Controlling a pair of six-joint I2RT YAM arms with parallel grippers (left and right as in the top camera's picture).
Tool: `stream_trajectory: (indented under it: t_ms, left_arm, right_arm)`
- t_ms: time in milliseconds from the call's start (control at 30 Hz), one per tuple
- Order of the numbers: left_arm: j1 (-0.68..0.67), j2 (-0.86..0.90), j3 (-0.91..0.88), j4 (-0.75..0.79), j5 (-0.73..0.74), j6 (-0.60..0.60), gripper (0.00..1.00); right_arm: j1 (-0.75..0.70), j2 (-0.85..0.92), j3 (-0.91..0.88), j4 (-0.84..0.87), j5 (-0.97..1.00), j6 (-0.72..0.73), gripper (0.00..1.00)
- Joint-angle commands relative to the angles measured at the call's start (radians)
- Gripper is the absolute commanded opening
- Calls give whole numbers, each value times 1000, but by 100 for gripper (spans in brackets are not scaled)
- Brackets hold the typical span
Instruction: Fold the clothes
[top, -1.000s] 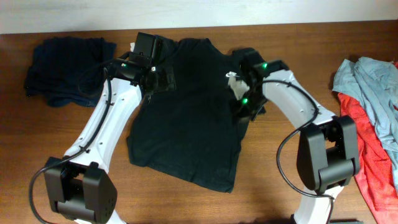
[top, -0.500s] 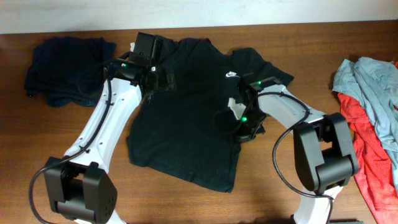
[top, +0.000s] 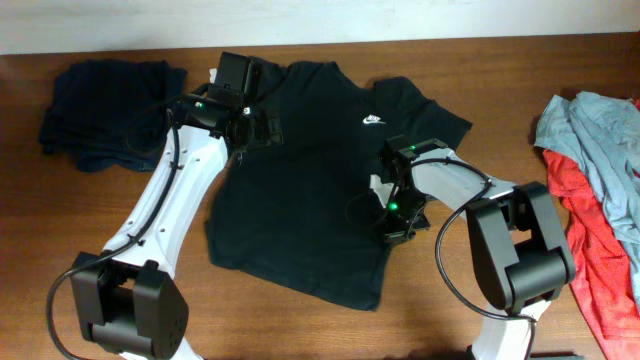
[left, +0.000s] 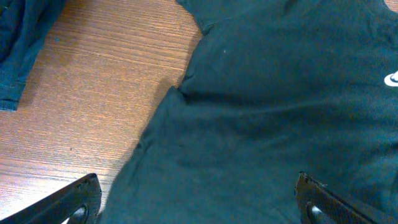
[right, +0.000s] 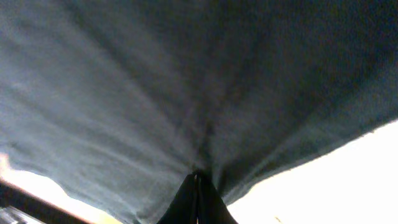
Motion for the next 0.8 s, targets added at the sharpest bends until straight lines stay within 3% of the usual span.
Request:
stream_trajectory:
  t_ms: [0, 267, 500, 767]
  left_arm:
    - [0, 6, -6, 2, 6, 2, 99]
    - [0, 6, -6, 2, 6, 2, 99]
    - [0, 6, -6, 2, 6, 2, 99]
    - [0, 6, -6, 2, 6, 2, 99]
  right_arm:
    - [3, -5, -12, -19, 297, 103, 4]
    - [-63, -5, -11, -30, 396, 119, 4]
    - [-221, -5, -11, -21, 502, 119, 4]
    - [-374, -5, -10, 24, 441, 113, 4]
